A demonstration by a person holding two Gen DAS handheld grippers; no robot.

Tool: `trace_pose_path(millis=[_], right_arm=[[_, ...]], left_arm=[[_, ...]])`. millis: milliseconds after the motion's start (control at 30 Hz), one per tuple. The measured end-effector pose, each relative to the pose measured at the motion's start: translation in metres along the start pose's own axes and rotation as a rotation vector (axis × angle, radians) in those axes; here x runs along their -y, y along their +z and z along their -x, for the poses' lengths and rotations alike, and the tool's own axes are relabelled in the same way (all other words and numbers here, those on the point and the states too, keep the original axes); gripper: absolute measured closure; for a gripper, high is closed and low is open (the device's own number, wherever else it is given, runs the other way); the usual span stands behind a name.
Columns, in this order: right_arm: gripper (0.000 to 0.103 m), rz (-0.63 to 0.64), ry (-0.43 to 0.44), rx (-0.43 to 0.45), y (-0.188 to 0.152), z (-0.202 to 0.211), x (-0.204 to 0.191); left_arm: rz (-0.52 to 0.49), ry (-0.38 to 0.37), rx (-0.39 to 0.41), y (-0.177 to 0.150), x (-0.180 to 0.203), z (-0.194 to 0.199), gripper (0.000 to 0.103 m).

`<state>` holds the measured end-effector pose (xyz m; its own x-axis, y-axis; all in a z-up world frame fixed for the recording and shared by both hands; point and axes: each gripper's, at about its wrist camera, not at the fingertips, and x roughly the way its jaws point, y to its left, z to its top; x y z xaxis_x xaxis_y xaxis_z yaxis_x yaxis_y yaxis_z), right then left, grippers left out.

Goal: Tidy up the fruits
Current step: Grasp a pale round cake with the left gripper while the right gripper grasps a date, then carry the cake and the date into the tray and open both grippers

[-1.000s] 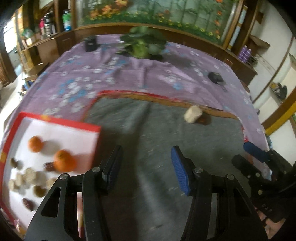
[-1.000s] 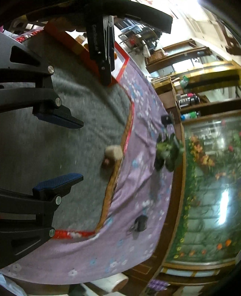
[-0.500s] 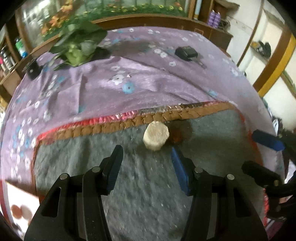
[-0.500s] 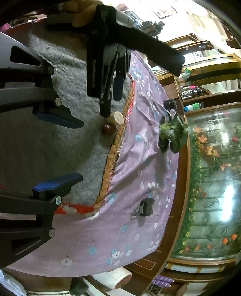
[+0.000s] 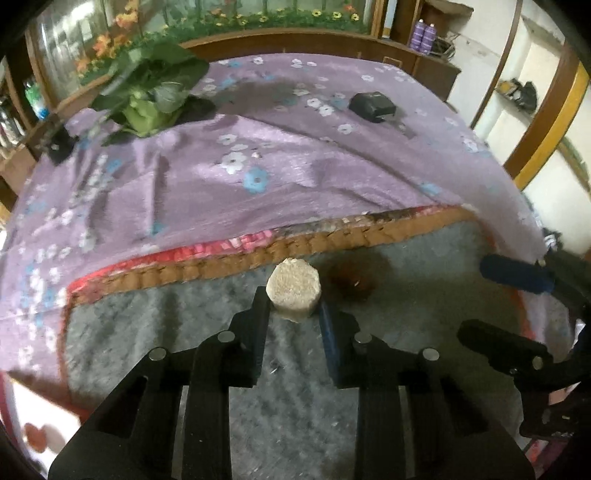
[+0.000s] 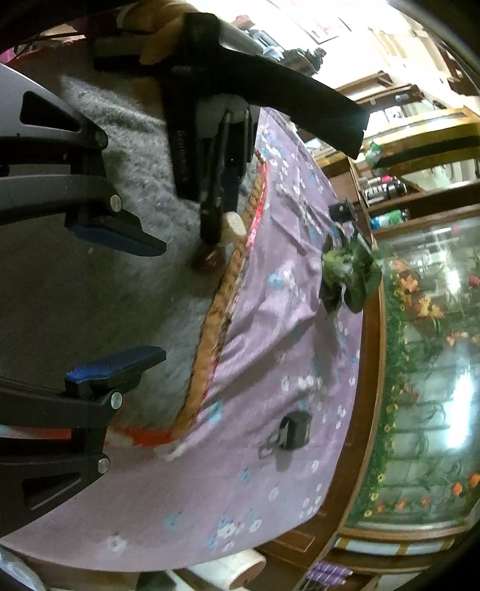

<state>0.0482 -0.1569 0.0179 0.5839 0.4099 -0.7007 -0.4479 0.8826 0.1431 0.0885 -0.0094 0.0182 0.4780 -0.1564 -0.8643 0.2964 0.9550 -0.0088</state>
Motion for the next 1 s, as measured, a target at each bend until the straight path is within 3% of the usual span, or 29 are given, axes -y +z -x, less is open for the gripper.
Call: trace_pose_path(millis=[300, 333, 367, 400, 500, 700, 1000], right_arm=[[0.054, 0.129, 0.016, -0.045, 0.030, -0.053, -0.036], [0.059, 0.136, 0.005, -0.055, 0.031, -0.060, -0.037], [0.074, 0.136, 0.005, -0.055, 0.031, -0.060, -0.037], [0.080, 0.141, -0.041, -0.094, 0.030, -0.074, -0.035], [0.085, 0.095, -0.021, -0.091, 0.027, -0.067, -0.029], [0.085, 0.055, 0.030, -0.030, 0.016, -0.027, -0.043], [0.085, 0.099, 0.169, 0.020, -0.002, 0.007, -0.121]], left_arm=[[0.100, 0.054, 0.055, -0.033, -0.030, 0.050, 0.078], [0.113, 0.055, 0.062, -0.036, -0.033, 0.055, 0.078], [0.130, 0.058, 0.069, -0.041, -0.037, 0.062, 0.078], [0.138, 0.059, 0.075, -0.044, -0.039, 0.066, 0.078], [0.158, 0.069, 0.102, -0.055, -0.045, 0.080, 0.078], [0.240, 0.061, 0.125, -0.079, -0.067, 0.099, 0.078], [0.334, 0.106, 0.150, -0.123, -0.099, 0.136, 0.077]])
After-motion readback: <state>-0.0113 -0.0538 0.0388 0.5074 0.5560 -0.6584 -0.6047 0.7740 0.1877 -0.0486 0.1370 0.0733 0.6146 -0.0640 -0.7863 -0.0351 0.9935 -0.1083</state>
